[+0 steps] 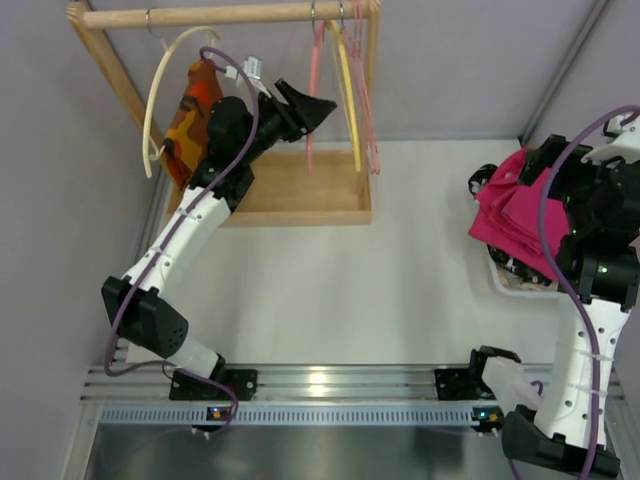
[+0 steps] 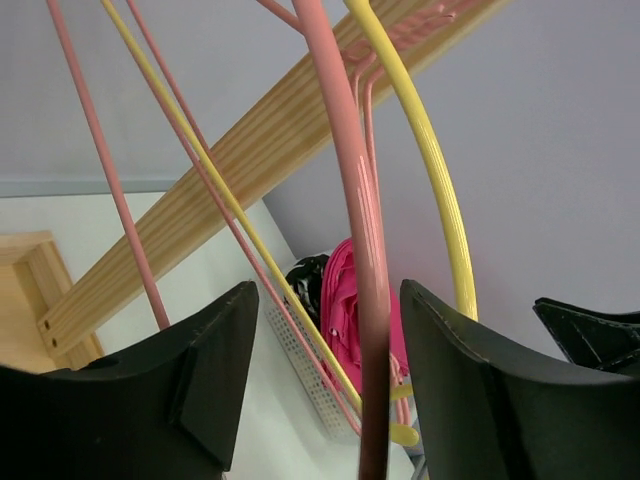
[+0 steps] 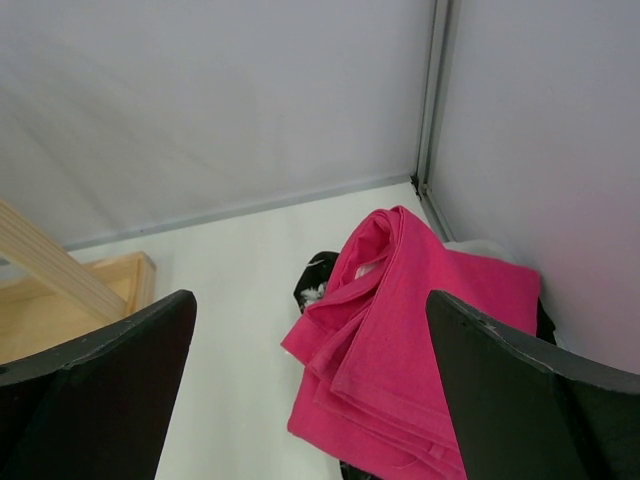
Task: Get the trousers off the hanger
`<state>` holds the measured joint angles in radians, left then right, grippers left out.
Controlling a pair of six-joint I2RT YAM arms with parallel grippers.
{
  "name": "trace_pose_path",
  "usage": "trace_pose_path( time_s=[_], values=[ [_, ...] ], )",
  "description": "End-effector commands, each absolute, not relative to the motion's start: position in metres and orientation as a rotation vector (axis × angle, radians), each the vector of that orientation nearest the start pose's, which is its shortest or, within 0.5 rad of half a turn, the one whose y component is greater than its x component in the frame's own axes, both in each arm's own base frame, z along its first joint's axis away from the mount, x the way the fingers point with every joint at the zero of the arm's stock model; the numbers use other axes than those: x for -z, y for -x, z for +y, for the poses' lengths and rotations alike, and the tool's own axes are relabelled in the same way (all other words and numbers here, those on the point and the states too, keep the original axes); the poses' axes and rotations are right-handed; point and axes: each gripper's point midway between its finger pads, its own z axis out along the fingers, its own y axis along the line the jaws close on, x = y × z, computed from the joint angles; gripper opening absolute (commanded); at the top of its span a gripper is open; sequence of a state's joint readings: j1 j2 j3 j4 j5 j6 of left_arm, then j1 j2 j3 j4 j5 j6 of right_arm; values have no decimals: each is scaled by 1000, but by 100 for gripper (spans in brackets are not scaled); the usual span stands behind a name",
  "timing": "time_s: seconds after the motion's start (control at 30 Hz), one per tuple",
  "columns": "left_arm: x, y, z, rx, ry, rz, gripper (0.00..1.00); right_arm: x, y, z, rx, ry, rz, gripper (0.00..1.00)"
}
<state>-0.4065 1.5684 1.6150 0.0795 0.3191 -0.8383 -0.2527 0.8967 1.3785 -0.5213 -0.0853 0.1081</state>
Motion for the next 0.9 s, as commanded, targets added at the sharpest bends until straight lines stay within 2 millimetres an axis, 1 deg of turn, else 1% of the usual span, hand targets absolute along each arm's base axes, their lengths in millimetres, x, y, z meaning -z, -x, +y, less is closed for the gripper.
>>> trace_pose_path(
  time_s=[0.0,0.03,0.07,0.1,0.17,0.2,0.23,0.3,0.33,0.4,0.43,0.47,0.5,0.53,0.57,0.6,0.63,0.67,0.7,0.73,0.77,0.8,0.83,0.87],
  values=[
    [-482,-398,-250,1172,23,1481,66,-442,-279,-53,39,-224,1566,99],
    [-481,-394,-246,1158,21,1482,75,-441,-279,-53,37,-224,1567,99],
    [-476,-393,-244,1143,22,1495,81,-440,-279,-53,36,-223,1569,99],
    [-479,-385,-239,1133,18,1488,87,-439,-279,-52,35,-222,1572,99],
    [-475,-381,-231,1092,13,1495,99,-439,-279,-51,33,-214,1572,99],
    [-468,-379,-227,1074,20,1510,98,-437,-279,-51,31,-209,1574,99],
    [-469,-372,-221,1064,27,1512,99,-436,-279,-50,31,-204,1574,99],
    [-467,-370,-209,1044,39,1510,99,-434,-280,-50,29,-200,1581,100],
    [-454,-365,-203,1014,40,1559,99,-432,-281,-49,25,-194,1585,99],
    [-445,-364,-191,966,44,1588,98,-429,-281,-48,24,-187,1593,99],
    [-436,-362,-187,938,35,1617,98,-428,-282,-47,24,-167,1597,99],
    [-427,-357,-178,920,37,1660,99,-424,-283,-46,24,-156,1610,99],
    [-421,-352,-176,917,14,1696,98,-422,-283,-45,22,-141,1616,99],
    [-420,-347,-173,897,-33,1712,99,-418,-284,-41,16,-105,1631,99],
    [-401,-339,-167,905,-47,1807,98,-411,-283,-39,9,-86,1655,99],
    [-394,-333,-165,905,-75,1843,99,-406,-285,-36,-4,-66,1677,99],
    [-387,-329,-161,855,-156,1865,99,-400,-285,-30,-15,0,1702,100],
    [-374,-317,-157,833,-179,1944,99,-395,-285,-26,-26,28,1723,99],
    [-369,-310,-155,812,-220,1965,99,-382,-284,-23,-46,45,1772,99],
    [-360,-304,-151,753,-298,1986,99,-376,-283,-19,-57,87,1792,99],
    [-350,-300,-146,716,-314,2021,99,-367,-283,-18,-64,101,1817,99],
    [-333,-290,-137,657,-340,2087,99,-360,-281,-17,-68,111,1836,99],
    [-325,-286,-132,628,-346,2120,99,-356,-279,-17,-62,127,1842,99],
    [-317,-281,-128,605,-350,2153,99,-344,-278,-16,-68,136,1863,99]
  ],
)
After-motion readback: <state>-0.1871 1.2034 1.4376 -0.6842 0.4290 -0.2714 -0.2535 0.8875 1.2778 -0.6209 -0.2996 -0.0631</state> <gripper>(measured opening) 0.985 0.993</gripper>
